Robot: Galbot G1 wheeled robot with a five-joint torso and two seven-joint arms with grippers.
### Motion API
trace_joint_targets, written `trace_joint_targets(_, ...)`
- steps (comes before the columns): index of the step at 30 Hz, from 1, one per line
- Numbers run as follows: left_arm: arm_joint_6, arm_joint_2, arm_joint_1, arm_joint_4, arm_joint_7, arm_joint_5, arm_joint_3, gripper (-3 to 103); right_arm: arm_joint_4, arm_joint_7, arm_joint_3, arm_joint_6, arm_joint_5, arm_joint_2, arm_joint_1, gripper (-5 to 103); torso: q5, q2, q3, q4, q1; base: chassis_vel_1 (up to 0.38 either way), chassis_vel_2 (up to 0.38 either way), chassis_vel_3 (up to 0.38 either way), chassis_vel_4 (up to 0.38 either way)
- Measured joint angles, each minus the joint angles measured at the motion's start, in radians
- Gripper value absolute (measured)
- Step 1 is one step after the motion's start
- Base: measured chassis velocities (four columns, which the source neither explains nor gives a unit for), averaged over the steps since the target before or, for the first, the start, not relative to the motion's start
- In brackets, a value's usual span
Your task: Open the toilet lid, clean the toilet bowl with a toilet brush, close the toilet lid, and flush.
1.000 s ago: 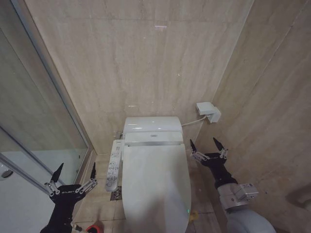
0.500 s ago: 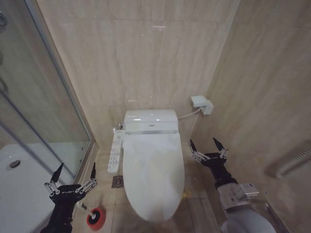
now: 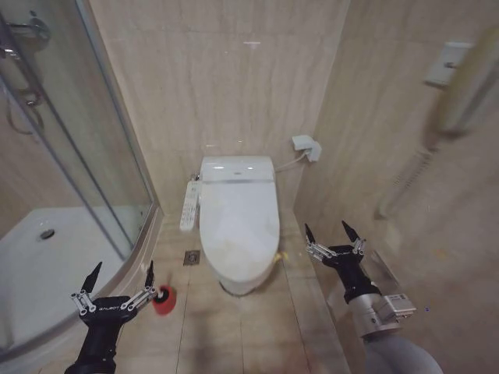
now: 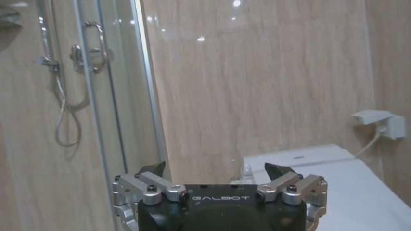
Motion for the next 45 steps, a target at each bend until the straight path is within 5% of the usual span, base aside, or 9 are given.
trace_joint_targets(12, 0.0, 0.0, 0.0, 0.0, 0.0, 0.0, 0.0, 100, 0.0, 0.0, 0.0, 0.0, 0.0, 0.0, 0.0, 100, 0.0, 0.0, 0.0, -0.0003, 0.0, 0.275, -0.268, -0.277, 0.274)
trace_joint_targets(45, 0.0, 0.0, 0.0, 0.0, 0.0, 0.0, 0.0, 100, 0.0, 0.0, 0.0, 0.0, 0.0, 0.0, 0.0, 100, -0.0003, 0.0, 0.0, -0.0002, 0.0, -0.015, 0.015, 0.017, -0.012)
